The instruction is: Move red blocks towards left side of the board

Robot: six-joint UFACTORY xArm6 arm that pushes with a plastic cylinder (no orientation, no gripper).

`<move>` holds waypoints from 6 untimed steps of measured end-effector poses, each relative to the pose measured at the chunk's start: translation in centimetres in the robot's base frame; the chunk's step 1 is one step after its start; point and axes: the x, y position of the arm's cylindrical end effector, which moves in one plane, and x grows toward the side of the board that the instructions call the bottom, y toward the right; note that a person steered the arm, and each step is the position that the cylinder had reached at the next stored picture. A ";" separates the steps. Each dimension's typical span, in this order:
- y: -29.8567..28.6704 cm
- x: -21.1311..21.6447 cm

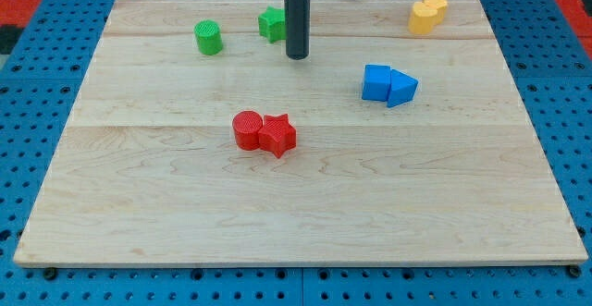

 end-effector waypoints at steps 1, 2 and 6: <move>-0.7 1.3; -0.6 2.6; -2.9 13.4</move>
